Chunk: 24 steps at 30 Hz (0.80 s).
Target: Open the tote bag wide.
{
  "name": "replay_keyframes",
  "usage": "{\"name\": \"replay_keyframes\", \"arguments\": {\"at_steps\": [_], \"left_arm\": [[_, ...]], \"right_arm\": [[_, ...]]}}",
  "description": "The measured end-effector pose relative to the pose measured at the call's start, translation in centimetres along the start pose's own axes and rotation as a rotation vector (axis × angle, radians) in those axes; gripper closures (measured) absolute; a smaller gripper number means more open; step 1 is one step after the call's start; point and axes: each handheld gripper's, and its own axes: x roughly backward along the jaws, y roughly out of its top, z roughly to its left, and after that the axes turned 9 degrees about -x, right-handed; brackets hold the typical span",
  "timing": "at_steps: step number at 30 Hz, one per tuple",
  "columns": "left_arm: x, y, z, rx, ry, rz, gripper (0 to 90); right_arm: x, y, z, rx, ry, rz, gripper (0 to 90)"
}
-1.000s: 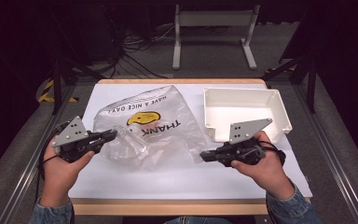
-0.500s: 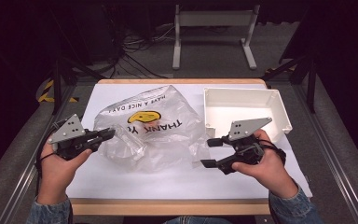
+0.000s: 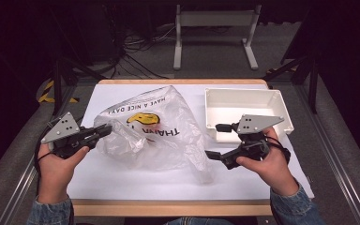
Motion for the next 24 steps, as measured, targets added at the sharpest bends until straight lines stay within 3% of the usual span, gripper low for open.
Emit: {"name": "replay_keyframes", "arguments": {"at_steps": [8, 11, 13, 24], "left_arm": [[-0.1, -0.3, 0.2, 0.03, -0.004, -0.037, 86.3], [-0.2, -0.4, 0.3, 0.042, -0.003, -0.047, 86.3], [-0.2, -0.4, 0.3, 0.048, -0.001, -0.054, 86.5], [-0.1, -0.5, 0.4, 0.057, 0.004, -0.081, 87.1]], "right_arm": [[-3.2, 0.4, 0.0, 0.03, 0.046, -0.012, 6.1], [-4.6, 0.4, -0.4, 0.022, 0.066, -0.006, 4.0], [-5.7, 0.5, -0.5, -0.023, 0.096, -0.016, 3.0], [-10.2, 0.6, -0.2, 0.043, 0.078, 0.12, 2.4]]}}
